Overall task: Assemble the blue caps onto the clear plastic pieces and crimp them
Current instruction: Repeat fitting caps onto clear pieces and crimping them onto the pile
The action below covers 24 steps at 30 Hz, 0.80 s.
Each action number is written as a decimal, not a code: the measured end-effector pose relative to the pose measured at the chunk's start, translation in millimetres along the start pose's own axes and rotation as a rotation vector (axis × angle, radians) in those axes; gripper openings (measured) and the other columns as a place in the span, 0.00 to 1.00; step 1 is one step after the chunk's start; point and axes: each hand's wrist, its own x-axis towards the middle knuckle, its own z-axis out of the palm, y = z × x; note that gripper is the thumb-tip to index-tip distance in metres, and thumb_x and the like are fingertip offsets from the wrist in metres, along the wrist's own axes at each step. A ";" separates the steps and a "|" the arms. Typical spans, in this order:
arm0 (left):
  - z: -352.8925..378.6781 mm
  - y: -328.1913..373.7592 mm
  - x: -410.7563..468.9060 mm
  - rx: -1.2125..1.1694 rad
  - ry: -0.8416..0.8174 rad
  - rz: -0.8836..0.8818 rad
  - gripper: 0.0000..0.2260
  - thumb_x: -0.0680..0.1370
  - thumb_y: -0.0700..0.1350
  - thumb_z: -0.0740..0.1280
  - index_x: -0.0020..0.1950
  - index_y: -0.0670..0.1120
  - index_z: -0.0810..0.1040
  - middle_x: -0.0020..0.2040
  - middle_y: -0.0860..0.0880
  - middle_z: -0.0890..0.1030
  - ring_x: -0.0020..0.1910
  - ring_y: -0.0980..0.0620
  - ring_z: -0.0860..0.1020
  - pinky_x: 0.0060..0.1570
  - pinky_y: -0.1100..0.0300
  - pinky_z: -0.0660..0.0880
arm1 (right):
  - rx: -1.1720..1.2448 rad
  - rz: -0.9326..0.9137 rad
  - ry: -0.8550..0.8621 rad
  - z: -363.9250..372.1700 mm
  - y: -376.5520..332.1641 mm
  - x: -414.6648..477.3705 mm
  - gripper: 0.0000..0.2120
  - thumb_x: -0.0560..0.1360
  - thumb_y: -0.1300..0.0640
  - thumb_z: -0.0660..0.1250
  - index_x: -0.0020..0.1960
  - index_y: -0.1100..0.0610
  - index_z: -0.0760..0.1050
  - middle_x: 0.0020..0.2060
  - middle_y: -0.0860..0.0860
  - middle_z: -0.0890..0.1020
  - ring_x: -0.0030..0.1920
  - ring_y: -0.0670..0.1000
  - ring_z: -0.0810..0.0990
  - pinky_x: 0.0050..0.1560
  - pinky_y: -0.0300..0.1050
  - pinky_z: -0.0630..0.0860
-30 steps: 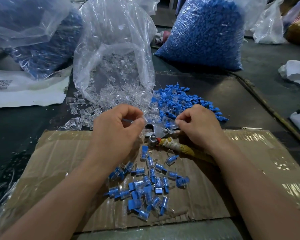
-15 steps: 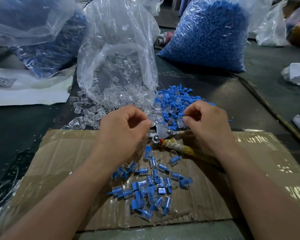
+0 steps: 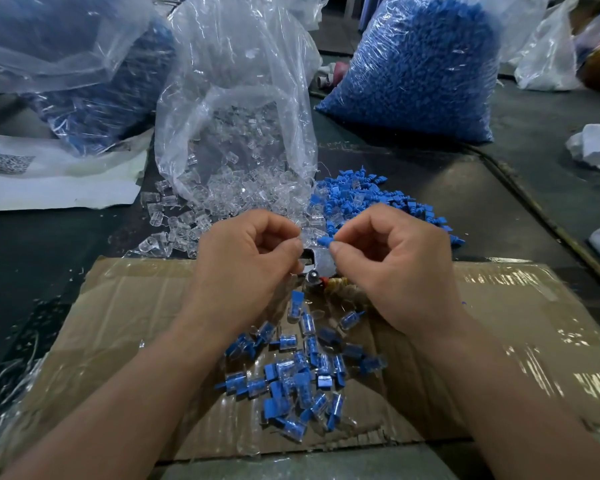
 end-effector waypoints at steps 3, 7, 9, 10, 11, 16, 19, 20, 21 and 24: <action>0.6 1.8 -0.9 0.003 -0.029 0.019 0.08 0.70 0.36 0.71 0.41 0.49 0.79 0.35 0.49 0.82 0.33 0.54 0.82 0.36 0.63 0.80 | -0.013 0.027 -0.013 3.9 1.1 0.3 0.10 0.68 0.64 0.71 0.35 0.51 0.75 0.28 0.43 0.77 0.30 0.40 0.76 0.30 0.29 0.71; 1.7 1.3 -0.6 -0.001 -0.075 0.022 0.08 0.69 0.36 0.72 0.42 0.49 0.80 0.36 0.50 0.83 0.35 0.53 0.82 0.37 0.61 0.80 | -0.021 0.047 -0.045 6.6 1.8 -0.4 0.07 0.68 0.62 0.71 0.36 0.52 0.76 0.28 0.43 0.78 0.32 0.40 0.78 0.30 0.28 0.72; 2.0 0.7 -1.1 -0.004 -0.097 0.039 0.08 0.69 0.35 0.72 0.43 0.47 0.81 0.36 0.50 0.83 0.34 0.55 0.82 0.37 0.65 0.79 | 0.012 0.058 -0.059 7.8 1.4 -1.3 0.05 0.68 0.60 0.72 0.37 0.53 0.76 0.29 0.44 0.79 0.31 0.41 0.79 0.30 0.29 0.73; 2.1 0.5 -1.3 -0.011 -0.105 0.045 0.08 0.69 0.34 0.72 0.43 0.47 0.81 0.36 0.50 0.83 0.34 0.55 0.82 0.36 0.66 0.78 | 0.028 0.066 -0.062 8.3 1.2 -1.6 0.05 0.68 0.59 0.72 0.37 0.53 0.77 0.29 0.45 0.79 0.31 0.41 0.79 0.30 0.30 0.74; 1.8 0.4 -1.3 -0.029 -0.110 0.047 0.09 0.69 0.34 0.72 0.42 0.47 0.81 0.36 0.50 0.83 0.34 0.55 0.82 0.36 0.66 0.78 | 0.044 0.074 -0.062 8.4 1.0 -1.8 0.05 0.68 0.59 0.72 0.38 0.53 0.77 0.30 0.46 0.80 0.31 0.42 0.79 0.30 0.31 0.75; -2.8 1.8 2.4 -0.156 -0.127 0.024 0.09 0.68 0.32 0.70 0.39 0.47 0.79 0.35 0.48 0.83 0.31 0.54 0.81 0.32 0.68 0.76 | 0.095 0.073 -0.092 6.7 1.0 0.7 0.07 0.65 0.47 0.70 0.41 0.44 0.73 0.35 0.42 0.79 0.39 0.39 0.79 0.38 0.30 0.75; -5.1 4.0 3.3 -0.280 -0.169 -0.031 0.06 0.66 0.35 0.70 0.37 0.45 0.79 0.32 0.48 0.82 0.29 0.54 0.80 0.30 0.68 0.75 | 0.144 0.047 -0.135 5.6 3.0 2.3 0.10 0.65 0.46 0.69 0.45 0.41 0.73 0.40 0.39 0.80 0.45 0.39 0.79 0.45 0.33 0.76; -5.5 4.7 3.1 -0.309 -0.178 -0.054 0.04 0.64 0.37 0.71 0.36 0.45 0.79 0.31 0.48 0.82 0.28 0.53 0.80 0.30 0.68 0.75 | 0.187 0.034 -0.148 5.8 3.7 2.0 0.10 0.66 0.48 0.70 0.46 0.41 0.75 0.41 0.40 0.81 0.45 0.40 0.80 0.46 0.35 0.77; -6.0 5.0 3.3 -0.336 -0.185 -0.081 0.04 0.61 0.39 0.70 0.34 0.46 0.80 0.30 0.47 0.81 0.27 0.53 0.79 0.29 0.67 0.76 | 0.220 0.017 -0.157 5.9 4.1 1.3 0.10 0.66 0.50 0.71 0.46 0.42 0.76 0.42 0.42 0.82 0.45 0.42 0.81 0.46 0.37 0.78; -7.7 5.2 4.4 -0.410 -0.213 -0.178 0.04 0.57 0.40 0.71 0.30 0.46 0.80 0.27 0.47 0.79 0.23 0.53 0.76 0.24 0.65 0.74 | 0.255 -0.036 -0.170 6.1 4.6 0.5 0.12 0.66 0.55 0.72 0.49 0.45 0.78 0.43 0.44 0.83 0.46 0.45 0.82 0.47 0.43 0.79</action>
